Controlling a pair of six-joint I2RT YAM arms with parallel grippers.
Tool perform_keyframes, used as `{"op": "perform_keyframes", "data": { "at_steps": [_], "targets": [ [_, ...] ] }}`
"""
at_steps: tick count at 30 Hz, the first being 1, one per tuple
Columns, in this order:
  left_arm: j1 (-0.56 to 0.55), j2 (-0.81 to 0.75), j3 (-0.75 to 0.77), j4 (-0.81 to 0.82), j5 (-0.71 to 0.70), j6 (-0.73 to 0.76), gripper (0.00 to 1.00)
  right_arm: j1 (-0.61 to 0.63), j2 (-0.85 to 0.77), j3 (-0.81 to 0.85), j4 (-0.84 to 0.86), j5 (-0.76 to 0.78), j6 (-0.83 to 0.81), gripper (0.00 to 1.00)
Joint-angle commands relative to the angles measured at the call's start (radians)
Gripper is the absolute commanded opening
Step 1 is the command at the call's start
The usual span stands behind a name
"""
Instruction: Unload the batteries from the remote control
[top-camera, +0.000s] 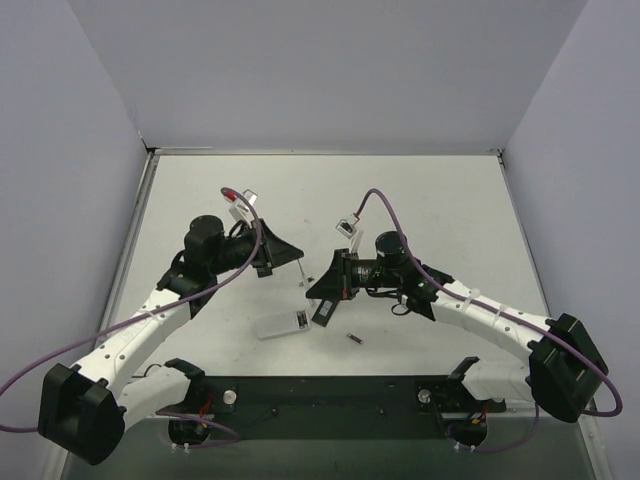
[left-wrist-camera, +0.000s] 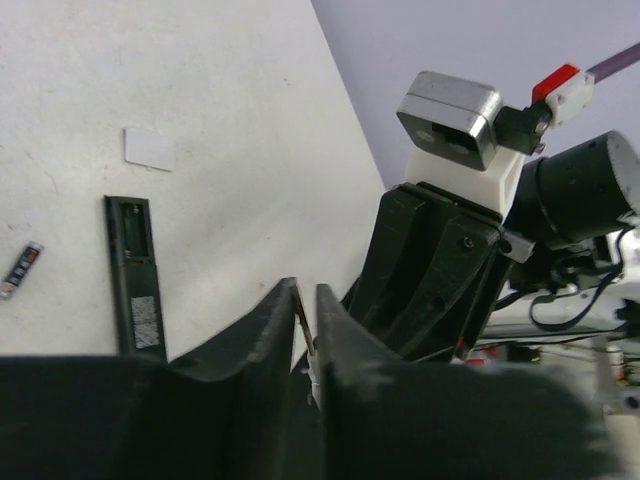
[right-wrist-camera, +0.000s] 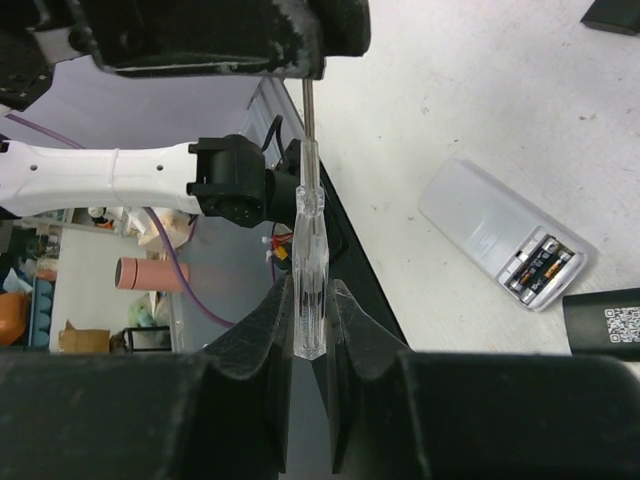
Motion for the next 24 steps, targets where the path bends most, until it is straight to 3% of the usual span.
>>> {"op": "perform_keyframes", "data": {
  "at_steps": [1,2,3,7,10,17,24],
  "targets": [
    [0.025,-0.051,-0.034,0.137,0.06,-0.087,0.13,0.003,-0.024,-0.016,0.088,-0.036,0.016,0.0],
    [0.029,-0.055,-0.034,0.137,0.06,-0.095,0.0,0.003,-0.029,-0.016,0.082,-0.028,0.015,0.0],
    [0.031,-0.055,-0.034,0.133,0.06,-0.098,0.0,0.002,-0.032,-0.015,0.07,-0.018,-0.006,0.0],
    [0.032,-0.044,-0.034,0.14,0.05,-0.155,0.0,0.011,-0.081,0.022,-0.076,0.08,-0.161,0.33],
    [0.043,-0.029,-0.04,0.133,0.024,-0.274,0.0,0.046,-0.168,-0.008,-0.052,0.206,-0.361,0.41],
    [0.063,-0.072,-0.179,0.306,-0.1,-0.642,0.0,0.137,-0.266,-0.1,0.113,0.4,-0.727,0.5],
    [0.063,-0.146,-0.204,0.26,-0.219,-0.715,0.0,0.2,-0.234,-0.104,0.177,0.524,-0.868,0.51]
  ]
}}
